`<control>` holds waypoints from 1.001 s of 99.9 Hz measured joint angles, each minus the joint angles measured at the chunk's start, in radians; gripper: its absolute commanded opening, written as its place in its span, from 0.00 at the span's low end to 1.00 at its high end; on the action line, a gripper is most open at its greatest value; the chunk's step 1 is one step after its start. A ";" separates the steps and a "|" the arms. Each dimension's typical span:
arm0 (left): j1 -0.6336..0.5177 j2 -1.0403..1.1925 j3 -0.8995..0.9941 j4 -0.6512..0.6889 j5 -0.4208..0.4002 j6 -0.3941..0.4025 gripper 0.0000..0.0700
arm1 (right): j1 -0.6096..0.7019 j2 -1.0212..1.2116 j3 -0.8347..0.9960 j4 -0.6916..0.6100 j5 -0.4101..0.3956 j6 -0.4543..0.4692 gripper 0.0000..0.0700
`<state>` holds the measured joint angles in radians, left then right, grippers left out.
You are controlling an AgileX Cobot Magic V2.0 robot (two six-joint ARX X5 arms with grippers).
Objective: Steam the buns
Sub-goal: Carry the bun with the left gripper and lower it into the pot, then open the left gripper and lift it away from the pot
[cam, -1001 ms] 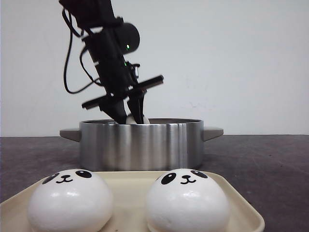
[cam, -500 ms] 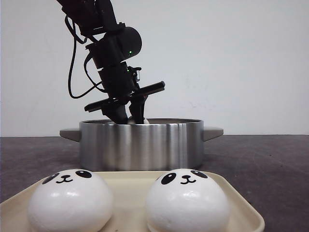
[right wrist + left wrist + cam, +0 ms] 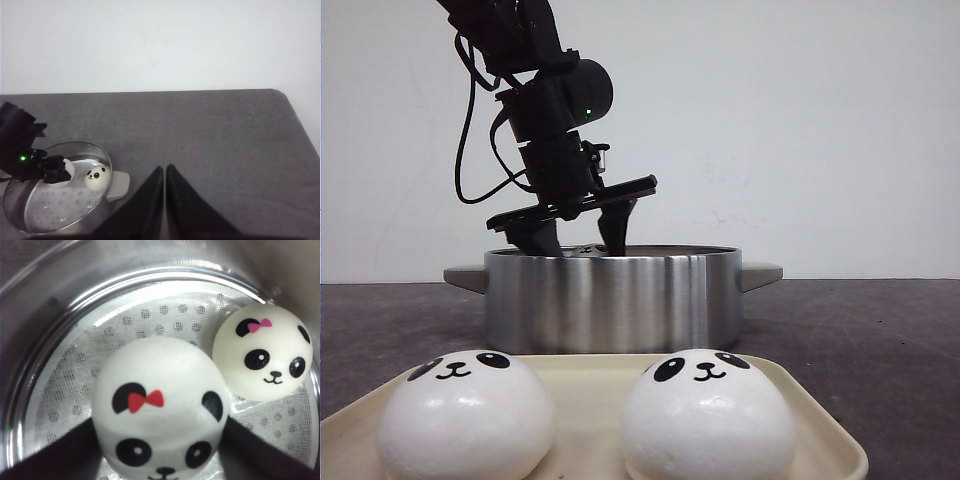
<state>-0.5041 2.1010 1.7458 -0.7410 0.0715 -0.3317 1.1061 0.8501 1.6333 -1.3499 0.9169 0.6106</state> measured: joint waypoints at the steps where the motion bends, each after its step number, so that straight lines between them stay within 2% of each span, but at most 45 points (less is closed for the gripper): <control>1: 0.000 0.000 0.000 0.000 0.000 0.000 0.76 | 0.000 0.000 0.000 0.000 0.000 0.000 0.00; 11: 0.000 0.000 0.000 -0.001 0.000 0.000 0.78 | 0.000 0.000 0.000 0.000 0.000 0.000 0.00; 22: 0.000 0.000 0.000 -0.008 0.000 0.000 1.00 | 0.000 0.000 0.000 0.000 0.000 0.000 0.00; 44: 0.000 0.002 0.035 -0.078 -0.002 0.003 1.00 | 0.000 0.000 0.000 0.000 0.000 0.000 0.00; 62: -0.004 0.005 0.187 -0.187 -0.003 0.003 1.00 | 0.000 0.000 0.000 0.000 -0.005 0.000 0.00; 81: -0.049 -0.039 0.345 -0.234 -0.027 0.003 1.00 | 0.000 0.007 0.000 0.000 -0.111 0.003 0.00; 92: -0.093 -0.139 0.403 -0.237 -0.047 0.008 1.00 | 0.000 0.034 0.000 0.000 -0.146 0.005 0.00; 100: -0.119 -0.245 0.415 -0.256 -0.047 0.016 1.00 | 0.000 0.061 0.000 0.000 -0.208 0.008 0.00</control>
<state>-0.6235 1.8561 2.1613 -0.9966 0.0246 -0.3153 1.1061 0.9108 1.6333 -1.3499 0.7090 0.6182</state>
